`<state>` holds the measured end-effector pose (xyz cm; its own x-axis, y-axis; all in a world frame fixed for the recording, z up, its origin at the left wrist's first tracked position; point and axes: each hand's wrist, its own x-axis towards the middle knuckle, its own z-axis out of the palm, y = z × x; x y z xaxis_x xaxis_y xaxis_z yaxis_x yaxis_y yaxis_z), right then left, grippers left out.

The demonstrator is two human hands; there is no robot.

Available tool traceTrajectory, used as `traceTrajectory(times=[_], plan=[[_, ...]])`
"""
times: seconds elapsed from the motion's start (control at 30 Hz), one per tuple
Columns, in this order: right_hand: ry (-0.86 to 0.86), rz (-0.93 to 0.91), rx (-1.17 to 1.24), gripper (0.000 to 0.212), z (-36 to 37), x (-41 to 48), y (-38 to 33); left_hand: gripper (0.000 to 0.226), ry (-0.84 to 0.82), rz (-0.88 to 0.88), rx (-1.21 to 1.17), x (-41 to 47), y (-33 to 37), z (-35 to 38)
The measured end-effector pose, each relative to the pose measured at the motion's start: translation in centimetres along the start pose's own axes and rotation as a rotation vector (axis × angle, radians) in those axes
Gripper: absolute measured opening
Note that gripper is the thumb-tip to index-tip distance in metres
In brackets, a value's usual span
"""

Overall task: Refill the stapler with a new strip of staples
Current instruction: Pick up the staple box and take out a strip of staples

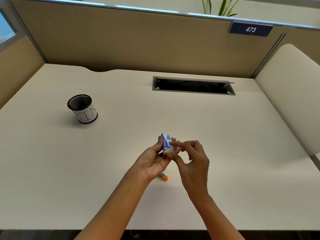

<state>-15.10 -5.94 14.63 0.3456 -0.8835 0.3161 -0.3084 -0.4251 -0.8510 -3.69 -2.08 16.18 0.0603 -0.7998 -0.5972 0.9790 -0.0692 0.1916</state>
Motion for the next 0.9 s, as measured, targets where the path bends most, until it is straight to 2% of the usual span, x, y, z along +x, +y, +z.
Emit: traceTrajectory(times=[0.3,0.53,0.8,0.9], plan=[[0.102,-0.271,-0.26,0.02,0.3,-0.4,0.5,0.029,0.0,0.037,-0.025,0.0,-0.2,0.1],[0.151,-0.228,-0.273,0.025,0.7,-0.4,0.5,0.033,-0.007,0.042,0.0,-0.1,-0.5,-0.2],[0.188,-0.333,-0.315,0.021,1.0,-0.2,0.8,0.031,0.005,0.082,0.084,0.1,-0.5,-0.4],[0.203,-0.297,-0.307,0.021,1.3,0.2,0.8,0.033,-0.02,0.071,0.14,0.0,-0.4,-0.2]])
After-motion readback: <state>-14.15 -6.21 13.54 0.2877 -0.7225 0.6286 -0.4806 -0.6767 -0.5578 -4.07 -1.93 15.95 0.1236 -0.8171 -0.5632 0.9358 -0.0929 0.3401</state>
